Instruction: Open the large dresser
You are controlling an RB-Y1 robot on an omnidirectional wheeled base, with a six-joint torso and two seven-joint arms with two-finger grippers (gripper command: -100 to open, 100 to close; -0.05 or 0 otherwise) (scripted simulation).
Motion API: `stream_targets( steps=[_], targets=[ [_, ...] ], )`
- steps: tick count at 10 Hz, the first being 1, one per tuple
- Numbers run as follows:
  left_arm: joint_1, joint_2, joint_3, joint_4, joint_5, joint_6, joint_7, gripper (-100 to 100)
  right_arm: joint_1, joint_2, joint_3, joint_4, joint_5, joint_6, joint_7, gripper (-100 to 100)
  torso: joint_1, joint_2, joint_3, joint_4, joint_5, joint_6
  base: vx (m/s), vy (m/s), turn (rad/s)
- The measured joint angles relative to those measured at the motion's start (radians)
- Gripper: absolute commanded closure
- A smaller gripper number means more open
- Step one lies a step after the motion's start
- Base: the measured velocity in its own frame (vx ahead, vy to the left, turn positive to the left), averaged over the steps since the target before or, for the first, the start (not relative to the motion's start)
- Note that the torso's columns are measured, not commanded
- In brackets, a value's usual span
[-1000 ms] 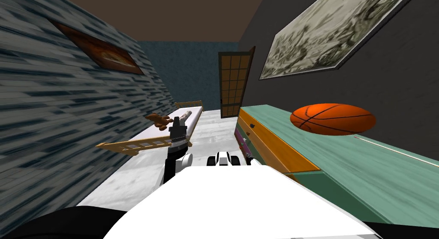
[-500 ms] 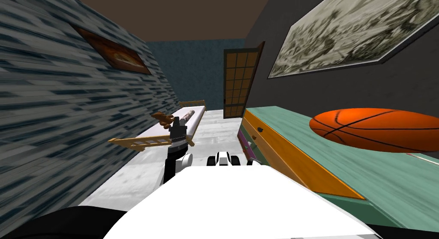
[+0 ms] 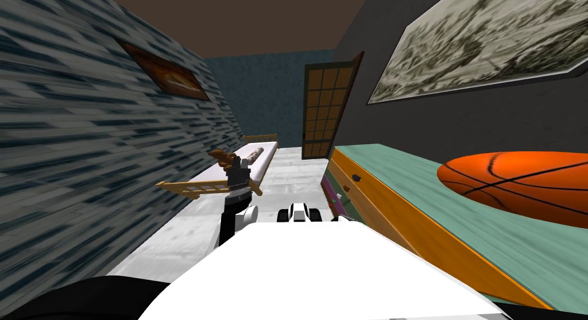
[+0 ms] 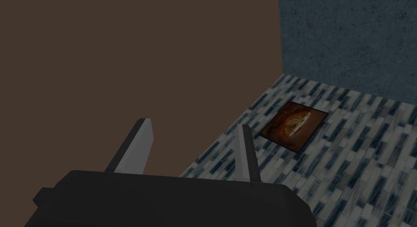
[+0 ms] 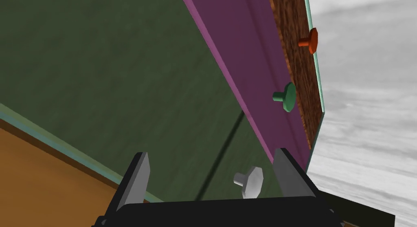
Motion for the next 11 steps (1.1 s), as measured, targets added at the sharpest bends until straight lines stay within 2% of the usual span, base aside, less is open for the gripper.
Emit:
stream_targets(
  steps=[2, 5, 7, 9, 10, 11],
  targets=[
    [0.0, 0.0, 0.0, 0.0, 0.0, 0.0, 0.0, 0, -0.027, -0.007, 0.011, 0.065, 0.028, 0.04, -0.003, -100, 0.0, -0.001, -0.001, 0.0, 0.0, 0.0, 0.074, 0.058, 0.082],
    [0.0, 0.0, 0.0, 0.0, 0.0, 0.0, 0.0, 0, -0.049, -0.022, 0.027, 0.116, 0.06, 0.116, 0.013, -100, -0.002, 0.0, 0.0, 0.0, -0.001, 0.0, 0.06, 0.041, 0.075],
    [0.0, 0.0, 0.0, 0.0, 0.0, 0.0, 0.0, 0, -0.065, -0.027, 0.033, 0.162, 0.074, 0.132, 0.004, -100, -0.002, 0.002, 0.001, 0.0, -0.001, 0.0, 0.031, 0.025, 0.043],
    [0.0, 0.0, 0.0, 0.0, 0.0, 0.0, 0.0, 0, -0.11, -0.029, 0.05, 0.249, 0.11, 0.177, -0.007, -100, 0.001, -0.002, -0.001, 0.0, 0.0, -0.001, 0.08, 0.056, 0.09],
    [0.0, 0.0, 0.0, 0.0, 0.0, 0.0, 0.0, 0, -0.106, -0.038, 0.053, 0.253, 0.116, 0.198, -0.004, -100, 0.0, -0.001, -0.001, -0.001, 0.0, 0.0, 0.053, 0.053, 0.077],
    [0.0, 0.0, 0.0, 0.0, 0.0, 0.0, 0.0, 0, -0.125, -0.042, 0.059, 0.295, 0.129, 0.219, -0.005, -100, 0.0, 0.0, 0.0, 0.0, 0.0, 0.0, 0.067, 0.079, 0.117]
  ],
)
